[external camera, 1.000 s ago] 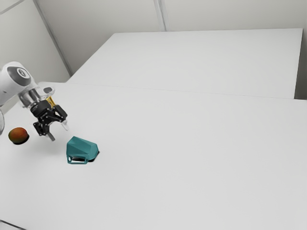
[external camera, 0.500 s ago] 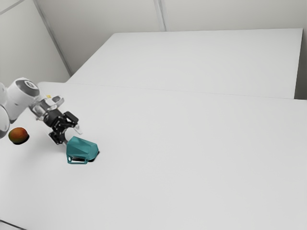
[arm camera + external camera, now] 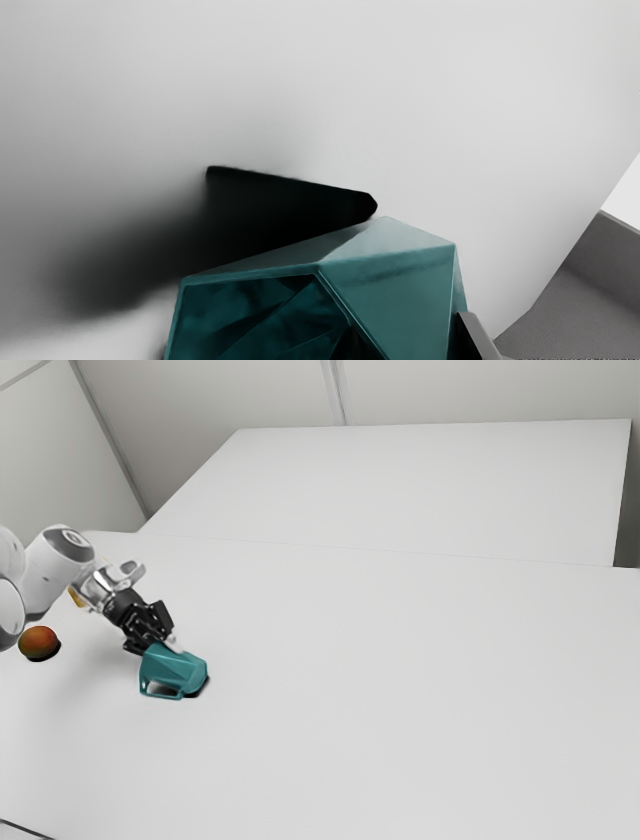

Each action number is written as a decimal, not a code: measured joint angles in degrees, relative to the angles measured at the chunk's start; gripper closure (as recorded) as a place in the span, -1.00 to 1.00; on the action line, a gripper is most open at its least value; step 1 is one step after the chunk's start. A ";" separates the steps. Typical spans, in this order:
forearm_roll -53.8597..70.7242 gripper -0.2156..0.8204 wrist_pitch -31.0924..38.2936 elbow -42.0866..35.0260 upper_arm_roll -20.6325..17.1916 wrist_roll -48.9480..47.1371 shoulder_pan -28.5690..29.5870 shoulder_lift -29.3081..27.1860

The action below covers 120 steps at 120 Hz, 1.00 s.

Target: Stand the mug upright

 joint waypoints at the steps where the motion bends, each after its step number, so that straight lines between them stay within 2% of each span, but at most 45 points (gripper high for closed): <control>1: 0.00 0.62 0.00 0.10 -0.10 -0.04 -0.02 -0.03; 18: -0.06 0.83 -0.02 1.04 -1.76 -0.88 -0.16 -0.66; 32: 0.21 0.86 0.12 1.09 -2.16 -1.62 -0.75 -1.29; 49: 5.48 0.89 2.82 0.78 -3.17 -2.53 -4.22 -5.02; 72: 18.06 0.92 10.10 -0.78 -6.05 -4.08 -10.39 -11.19; 81: 22.93 0.92 14.00 -4.69 -6.57 -5.39 -13.05 -14.86; 95: 30.84 0.93 20.98 -10.72 -9.46 -8.12 -14.76 -19.33; 120: 36.58 0.93 33.71 -16.09 -11.33 -12.59 -15.34 -20.91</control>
